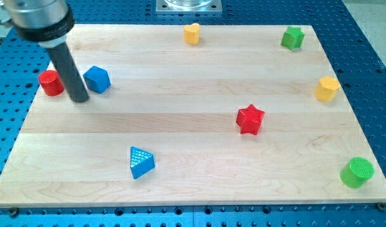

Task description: Place the cube diagonally to the red circle at the top left side of the board

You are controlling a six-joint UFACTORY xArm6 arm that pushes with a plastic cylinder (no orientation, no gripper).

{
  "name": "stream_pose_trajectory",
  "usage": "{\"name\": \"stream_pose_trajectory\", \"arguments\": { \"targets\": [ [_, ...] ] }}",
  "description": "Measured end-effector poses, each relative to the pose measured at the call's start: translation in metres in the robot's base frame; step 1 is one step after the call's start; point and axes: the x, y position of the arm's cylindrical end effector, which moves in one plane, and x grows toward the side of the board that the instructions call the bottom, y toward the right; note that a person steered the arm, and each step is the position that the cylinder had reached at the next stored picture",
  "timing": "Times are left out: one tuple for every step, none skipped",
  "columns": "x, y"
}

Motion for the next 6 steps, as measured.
{"name": "stream_pose_trajectory", "arguments": {
  "targets": [
    [-0.024,0.027],
    [-0.024,0.043],
    [-0.009,0.043],
    [-0.002,0.043],
    [-0.005,0.069],
    [-0.051,0.09]
  ]
}}
